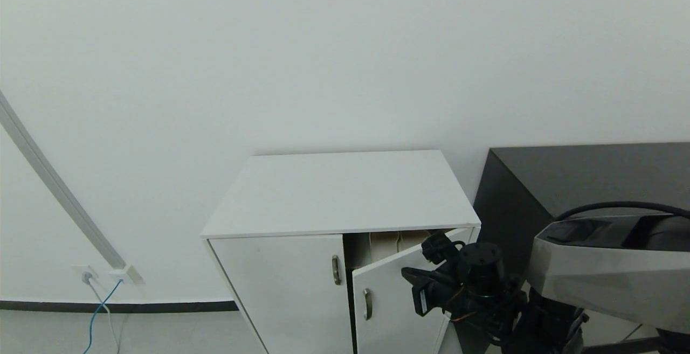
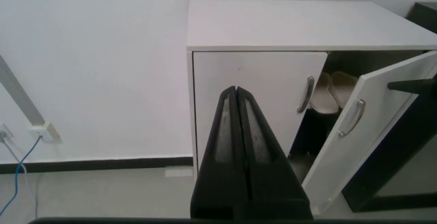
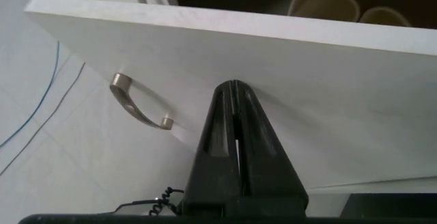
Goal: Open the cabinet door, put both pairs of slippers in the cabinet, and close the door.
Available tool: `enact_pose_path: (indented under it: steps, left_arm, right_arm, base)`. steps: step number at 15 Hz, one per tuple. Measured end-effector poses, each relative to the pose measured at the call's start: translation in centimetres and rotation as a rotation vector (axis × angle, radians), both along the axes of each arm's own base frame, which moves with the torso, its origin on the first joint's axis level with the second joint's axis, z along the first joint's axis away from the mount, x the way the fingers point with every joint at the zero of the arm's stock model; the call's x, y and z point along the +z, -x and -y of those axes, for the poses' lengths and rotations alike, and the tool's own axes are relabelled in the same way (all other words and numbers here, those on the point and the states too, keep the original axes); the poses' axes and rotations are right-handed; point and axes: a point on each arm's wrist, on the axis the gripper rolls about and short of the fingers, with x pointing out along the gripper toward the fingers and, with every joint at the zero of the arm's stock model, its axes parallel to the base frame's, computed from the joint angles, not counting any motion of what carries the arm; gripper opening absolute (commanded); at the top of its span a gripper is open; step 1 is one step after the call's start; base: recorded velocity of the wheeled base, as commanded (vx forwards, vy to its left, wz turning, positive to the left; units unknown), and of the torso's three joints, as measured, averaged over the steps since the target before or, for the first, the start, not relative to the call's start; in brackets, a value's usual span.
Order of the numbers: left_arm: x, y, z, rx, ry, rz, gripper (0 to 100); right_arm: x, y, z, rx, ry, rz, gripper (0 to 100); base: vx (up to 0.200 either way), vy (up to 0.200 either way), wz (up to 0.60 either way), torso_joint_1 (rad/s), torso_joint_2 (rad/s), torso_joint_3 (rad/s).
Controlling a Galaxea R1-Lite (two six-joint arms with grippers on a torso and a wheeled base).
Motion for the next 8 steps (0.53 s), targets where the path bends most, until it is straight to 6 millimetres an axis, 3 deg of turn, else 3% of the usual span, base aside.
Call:
enact_pose_path:
  steps: [8]
  left_arm:
    - [0.0, 0.0, 0.0, 0.0, 0.0, 0.0, 0]
  right_arm:
    - [-0.9, -2.3, -0.2, -0.034, -0.001, 0.002, 0]
  base:
    - [0.0, 0.0, 0.0, 0.0, 0.0, 0.0]
